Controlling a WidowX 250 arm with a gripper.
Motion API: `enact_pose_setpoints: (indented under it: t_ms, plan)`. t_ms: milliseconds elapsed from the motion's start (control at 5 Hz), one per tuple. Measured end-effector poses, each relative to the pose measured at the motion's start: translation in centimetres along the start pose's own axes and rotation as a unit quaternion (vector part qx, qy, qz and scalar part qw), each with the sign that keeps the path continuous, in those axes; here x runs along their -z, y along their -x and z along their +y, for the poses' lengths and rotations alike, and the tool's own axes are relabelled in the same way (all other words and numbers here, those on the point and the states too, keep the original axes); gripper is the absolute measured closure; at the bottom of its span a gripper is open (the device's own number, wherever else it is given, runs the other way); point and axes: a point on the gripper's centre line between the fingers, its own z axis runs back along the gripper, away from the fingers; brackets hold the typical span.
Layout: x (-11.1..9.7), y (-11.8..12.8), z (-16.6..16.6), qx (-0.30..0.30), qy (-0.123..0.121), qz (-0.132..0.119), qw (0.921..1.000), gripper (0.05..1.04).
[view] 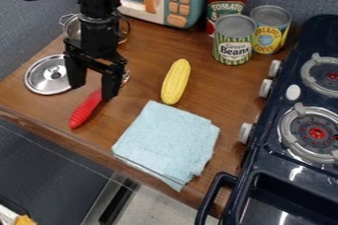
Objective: Put the red fork on top of the blue towel
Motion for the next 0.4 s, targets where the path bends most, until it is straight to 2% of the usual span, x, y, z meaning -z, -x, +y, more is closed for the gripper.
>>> enact_pose_setpoints:
  t_ms: [400]
  plan:
    - [1.00,-0.37,0.19,-0.015,-0.001,0.023,0.9996,0.083]
